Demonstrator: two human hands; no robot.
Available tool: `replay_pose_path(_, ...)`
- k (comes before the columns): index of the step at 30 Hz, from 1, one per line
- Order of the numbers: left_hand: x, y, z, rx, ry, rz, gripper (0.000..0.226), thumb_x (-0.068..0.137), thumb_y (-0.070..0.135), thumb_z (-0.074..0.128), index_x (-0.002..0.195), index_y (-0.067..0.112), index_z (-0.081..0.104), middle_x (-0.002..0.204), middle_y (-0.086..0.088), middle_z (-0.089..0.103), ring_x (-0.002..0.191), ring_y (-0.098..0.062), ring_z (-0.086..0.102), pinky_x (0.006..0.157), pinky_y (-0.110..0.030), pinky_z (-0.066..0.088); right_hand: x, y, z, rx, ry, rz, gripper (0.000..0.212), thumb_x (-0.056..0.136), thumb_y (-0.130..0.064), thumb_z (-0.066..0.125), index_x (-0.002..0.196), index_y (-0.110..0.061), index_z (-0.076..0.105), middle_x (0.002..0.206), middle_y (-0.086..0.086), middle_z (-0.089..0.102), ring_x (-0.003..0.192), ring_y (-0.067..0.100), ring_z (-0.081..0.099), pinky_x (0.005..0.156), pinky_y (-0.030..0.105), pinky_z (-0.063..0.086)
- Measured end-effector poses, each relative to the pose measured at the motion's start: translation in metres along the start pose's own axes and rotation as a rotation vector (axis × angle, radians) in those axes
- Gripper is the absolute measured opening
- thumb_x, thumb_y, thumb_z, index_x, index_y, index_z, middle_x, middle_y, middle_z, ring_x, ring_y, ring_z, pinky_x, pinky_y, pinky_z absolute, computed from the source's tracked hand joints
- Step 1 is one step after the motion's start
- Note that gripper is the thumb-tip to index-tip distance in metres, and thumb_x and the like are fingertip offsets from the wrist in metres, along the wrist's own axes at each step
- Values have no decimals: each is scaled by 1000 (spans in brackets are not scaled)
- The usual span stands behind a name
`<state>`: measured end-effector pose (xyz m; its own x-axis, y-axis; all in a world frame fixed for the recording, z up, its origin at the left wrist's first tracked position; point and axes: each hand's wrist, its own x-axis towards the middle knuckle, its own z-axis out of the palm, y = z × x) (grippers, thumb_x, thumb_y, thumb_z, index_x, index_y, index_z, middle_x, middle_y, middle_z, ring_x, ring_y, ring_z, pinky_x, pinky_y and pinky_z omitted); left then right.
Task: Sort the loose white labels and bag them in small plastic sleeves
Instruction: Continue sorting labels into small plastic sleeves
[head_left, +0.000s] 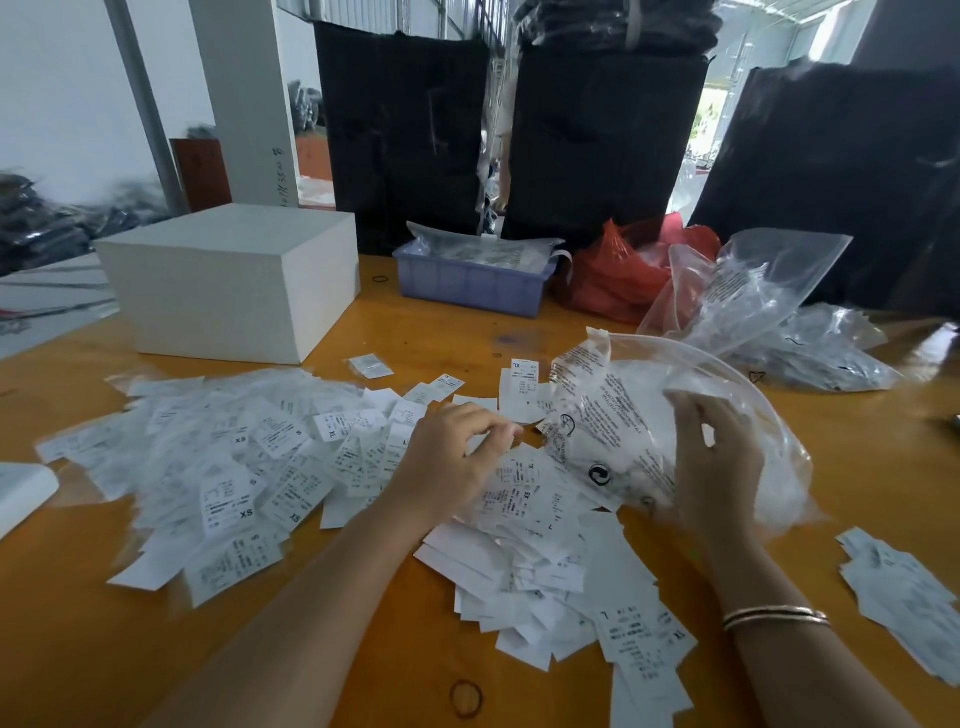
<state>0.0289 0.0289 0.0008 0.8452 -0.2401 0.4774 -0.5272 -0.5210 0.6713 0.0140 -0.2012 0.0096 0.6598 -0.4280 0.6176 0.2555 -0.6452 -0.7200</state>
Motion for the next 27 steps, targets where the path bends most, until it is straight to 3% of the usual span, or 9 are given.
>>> replay_pose_path(3, -1, 9, -5, -226, -87, -61, 38, 81, 65, 41, 112, 46, 56, 112, 31, 54, 107, 17, 45, 83, -1, 34, -21, -30, 6, 334, -295, -61, 23, 94, -13, 50, 89, -32, 63, 73, -11, 68, 70, 4, 61, 64, 15, 49)
replay_pose_path(6, -1, 12, -5, -369, -211, -125, 59, 71, 77, 47, 120, 44, 53, 122, 26, 55, 112, 8, 50, 85, -8, 41, -40, -47, 17, 392, -605, -91, 24, 93, -11, 51, 89, -31, 64, 72, -10, 71, 63, 0, 62, 61, 12, 49)
replay_pose_path(9, -1, 11, -3, -465, -149, -156, 28, 81, 54, 61, 99, 33, 69, 100, 16, 70, 98, 3, 62, 80, -14, 45, -42, -47, 23, 339, -723, -101, 22, 94, -13, 52, 92, -33, 63, 74, -15, 71, 64, -3, 61, 61, 11, 47)
replay_pose_path(11, 0, 9, -3, -527, -22, -186, 10, 87, 33, 63, 86, 26, 71, 87, 11, 73, 86, 0, 66, 73, -12, 47, -41, -43, 25, 276, -756, -105, 18, 95, -25, 50, 103, -36, 61, 80, -17, 70, 76, -4, 62, 66, 16, 50)
replay_pose_path(13, 1, 5, -3, -578, 70, -234, 8, 88, 25, 63, 85, 22, 70, 87, 6, 74, 86, -7, 67, 70, -12, 49, -40, -36, 30, 48, -786, -186, 30, 94, -42, 44, 122, -37, 54, 104, -23, 63, 97, -4, 56, 86, 19, 47)
replay_pose_path(15, 2, 3, -2, -589, 128, -265, 4, 87, 23, 65, 85, 20, 67, 83, 7, 74, 82, -6, 69, 67, -8, 48, -41, -28, 36, -265, -802, -338, 44, 94, -47, 38, 135, -34, 45, 128, -19, 50, 119, 2, 39, 103, 23, 25)
replay_pose_path(17, 2, 4, 0, -562, 171, -273, 4, 85, 20, 68, 82, 19, 66, 76, 10, 74, 74, 0, 68, 61, -5, 46, -40, -24, 41, -421, -818, -424, 45, 96, -45, 39, 139, -31, 43, 138, -16, 45, 125, 8, 32, 100, 25, 15)
replay_pose_path(23, 3, 2, 2, -334, 232, -195, 7, 82, 27, 71, 77, 30, 67, 69, 17, 69, 68, 3, 64, 60, -5, 46, -40, -27, 39, -450, -678, -522, 31, 98, -41, 36, 105, -31, 64, 99, -15, 63, 90, 7, 49, 90, 27, 27)
replay_pose_path(27, 1, -2, 2, -204, 258, -162, 8, 79, 31, 74, 75, 26, 69, 60, 15, 65, 59, 2, 58, 53, -7, 43, -37, -29, 37, -333, -602, -402, 18, 99, -27, 40, 96, -21, 57, 77, -7, 59, 69, 10, 52, 84, 27, 39)
